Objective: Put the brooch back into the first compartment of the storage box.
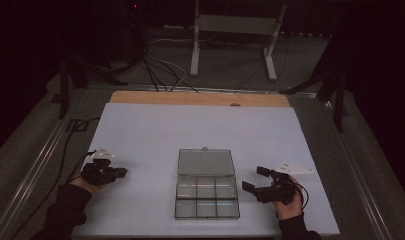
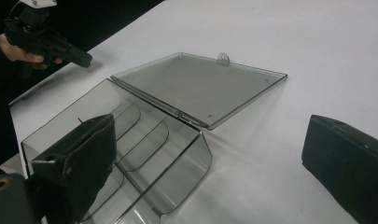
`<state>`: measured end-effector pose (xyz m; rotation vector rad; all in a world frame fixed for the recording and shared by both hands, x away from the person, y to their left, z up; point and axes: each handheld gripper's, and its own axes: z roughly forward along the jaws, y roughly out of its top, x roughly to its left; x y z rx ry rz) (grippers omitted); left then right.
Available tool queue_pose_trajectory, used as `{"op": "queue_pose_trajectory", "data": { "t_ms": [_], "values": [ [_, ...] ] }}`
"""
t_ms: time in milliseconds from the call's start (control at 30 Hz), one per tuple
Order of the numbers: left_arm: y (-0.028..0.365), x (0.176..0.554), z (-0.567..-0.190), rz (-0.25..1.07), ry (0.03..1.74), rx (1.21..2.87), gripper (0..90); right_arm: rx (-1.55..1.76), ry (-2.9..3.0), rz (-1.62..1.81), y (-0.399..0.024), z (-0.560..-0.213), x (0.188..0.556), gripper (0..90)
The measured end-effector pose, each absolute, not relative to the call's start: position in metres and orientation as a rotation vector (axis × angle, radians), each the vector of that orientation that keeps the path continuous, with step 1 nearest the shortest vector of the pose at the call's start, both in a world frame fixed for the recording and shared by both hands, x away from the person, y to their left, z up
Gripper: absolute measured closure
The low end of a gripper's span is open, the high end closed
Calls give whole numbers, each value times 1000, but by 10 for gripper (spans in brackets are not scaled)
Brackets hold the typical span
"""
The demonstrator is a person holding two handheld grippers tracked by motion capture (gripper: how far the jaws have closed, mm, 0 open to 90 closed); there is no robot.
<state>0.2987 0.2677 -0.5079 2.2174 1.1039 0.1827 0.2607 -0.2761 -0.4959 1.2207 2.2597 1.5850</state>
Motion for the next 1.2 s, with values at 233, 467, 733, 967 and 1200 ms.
{"op": "queue_pose_trajectory", "data": {
  "t_ms": [233,467,733,967,1200],
  "values": [
    [260,297,-504,187,1066,2241,866,1220,2260,1584,-276,-496,261,31],
    [254,296,-502,183,1035,2255,866,1221,2259,1586,-276,-496,261,31],
    [243,294,-497,170,978,2259,866,1223,2259,1587,-276,-496,261,31],
    [235,293,-490,178,934,2261,865,1222,2260,1586,-276,-496,261,31],
    [223,290,-485,166,881,2265,865,1221,2263,1585,-275,-496,261,31]
  ]
}}
